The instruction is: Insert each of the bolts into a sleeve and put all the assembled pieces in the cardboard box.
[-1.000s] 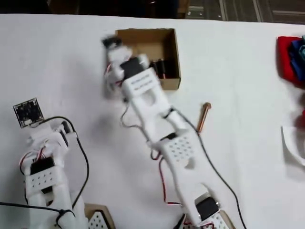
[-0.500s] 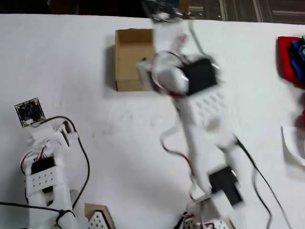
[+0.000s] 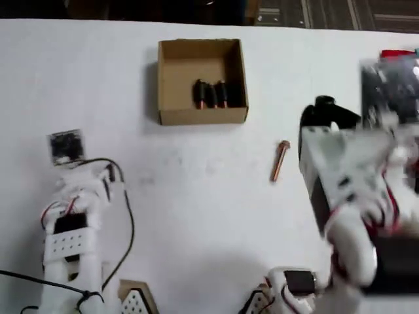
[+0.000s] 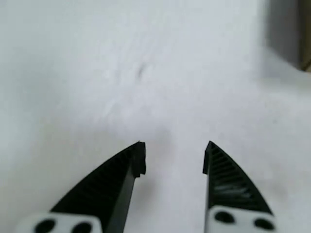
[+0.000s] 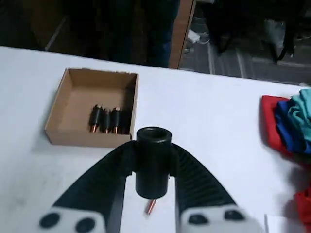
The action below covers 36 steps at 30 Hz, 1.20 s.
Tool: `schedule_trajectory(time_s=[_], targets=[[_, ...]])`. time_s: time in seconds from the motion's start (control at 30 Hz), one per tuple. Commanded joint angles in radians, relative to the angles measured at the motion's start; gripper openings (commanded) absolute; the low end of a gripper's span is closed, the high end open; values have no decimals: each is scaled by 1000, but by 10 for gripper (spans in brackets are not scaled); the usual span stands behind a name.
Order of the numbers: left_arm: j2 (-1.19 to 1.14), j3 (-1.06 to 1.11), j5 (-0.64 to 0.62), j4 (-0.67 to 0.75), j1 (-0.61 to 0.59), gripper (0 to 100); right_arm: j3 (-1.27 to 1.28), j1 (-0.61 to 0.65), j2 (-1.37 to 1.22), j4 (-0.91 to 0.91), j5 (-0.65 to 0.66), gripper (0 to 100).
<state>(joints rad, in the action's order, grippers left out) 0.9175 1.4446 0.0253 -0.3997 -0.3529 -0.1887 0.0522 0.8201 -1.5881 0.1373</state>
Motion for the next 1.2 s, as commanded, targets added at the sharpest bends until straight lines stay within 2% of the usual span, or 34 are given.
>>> schedule_trajectory(time_s=[0.0,0.1,0.23,0.37,0.5,0.67,0.83,1.03,1.17], targets=[[14,-38,123,12,81,211,92,-22,120,99,66,19],[14,-45,213,-2,130,211,198,-24,173,171,112,19],[12,-157,318,-172,189,211,311,-24,194,291,140,19],[12,-366,334,-411,252,211,354,-25,199,383,152,19],[-6,-555,330,-557,302,211,353,-25,200,420,152,19],[-222,-700,325,-646,311,211,353,-25,200,424,152,19],[-528,-947,229,-761,338,211,354,-25,200,420,152,19],[-732,-1254,230,-901,535,211,387,-25,202,417,152,19],[-832,-1337,232,-930,640,211,425,-24,202,449,152,19]])
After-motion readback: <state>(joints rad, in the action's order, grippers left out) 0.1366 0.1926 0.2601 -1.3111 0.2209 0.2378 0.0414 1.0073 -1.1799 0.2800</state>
